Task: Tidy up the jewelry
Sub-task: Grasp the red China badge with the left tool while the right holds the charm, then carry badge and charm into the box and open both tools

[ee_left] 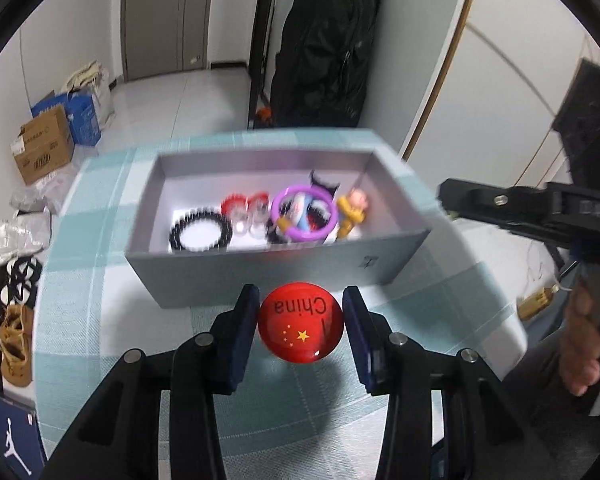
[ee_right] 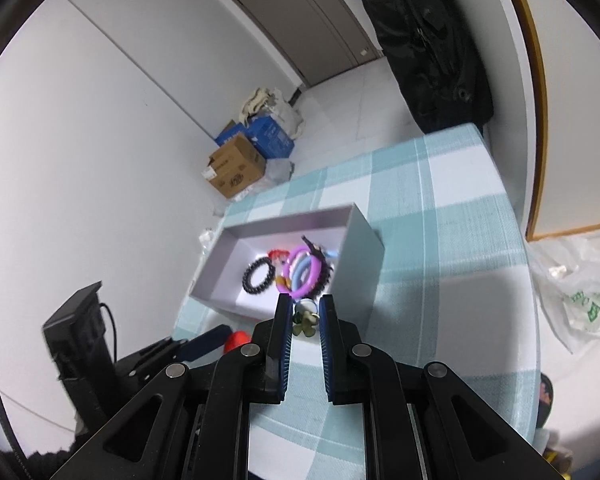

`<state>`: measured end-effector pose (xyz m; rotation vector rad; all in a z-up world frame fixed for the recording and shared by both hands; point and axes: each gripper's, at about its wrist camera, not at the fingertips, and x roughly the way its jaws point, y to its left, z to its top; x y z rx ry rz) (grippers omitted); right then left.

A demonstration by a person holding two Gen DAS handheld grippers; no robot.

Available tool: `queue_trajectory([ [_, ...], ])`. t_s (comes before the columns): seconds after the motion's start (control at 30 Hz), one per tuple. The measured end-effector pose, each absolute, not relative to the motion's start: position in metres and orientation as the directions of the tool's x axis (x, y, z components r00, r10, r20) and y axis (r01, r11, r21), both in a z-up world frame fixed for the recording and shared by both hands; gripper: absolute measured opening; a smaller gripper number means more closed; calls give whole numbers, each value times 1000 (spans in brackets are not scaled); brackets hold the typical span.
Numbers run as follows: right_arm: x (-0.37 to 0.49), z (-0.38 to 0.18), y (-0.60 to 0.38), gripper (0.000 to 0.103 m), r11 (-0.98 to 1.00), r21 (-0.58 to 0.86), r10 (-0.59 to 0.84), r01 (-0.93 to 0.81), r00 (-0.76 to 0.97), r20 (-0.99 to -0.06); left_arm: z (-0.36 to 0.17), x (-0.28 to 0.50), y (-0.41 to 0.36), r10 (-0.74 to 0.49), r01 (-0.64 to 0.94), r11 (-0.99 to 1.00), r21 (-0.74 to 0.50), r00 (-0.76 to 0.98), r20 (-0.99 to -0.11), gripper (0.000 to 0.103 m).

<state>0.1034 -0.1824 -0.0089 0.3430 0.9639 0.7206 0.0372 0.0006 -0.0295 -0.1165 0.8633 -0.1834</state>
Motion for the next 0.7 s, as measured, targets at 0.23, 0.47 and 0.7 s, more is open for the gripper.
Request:
queue_trajectory([
  [0.23, 111, -4, -174, 12, 695, 583, 718, -420, 368, -591, -6, 44, 15, -315, 146, 941, -305, 704, -636, 37],
  [0.47, 125, -9, -171, 12, 661, 638, 750, -394, 347, -563, -1, 64, 27, -319, 123, 931, -344, 731, -603, 37],
  [0.7, 133, -2, -155, 12, 662, 594, 748, -458, 344, -568, -11, 78, 45, -356, 85, 900, -429, 710, -608, 37],
])
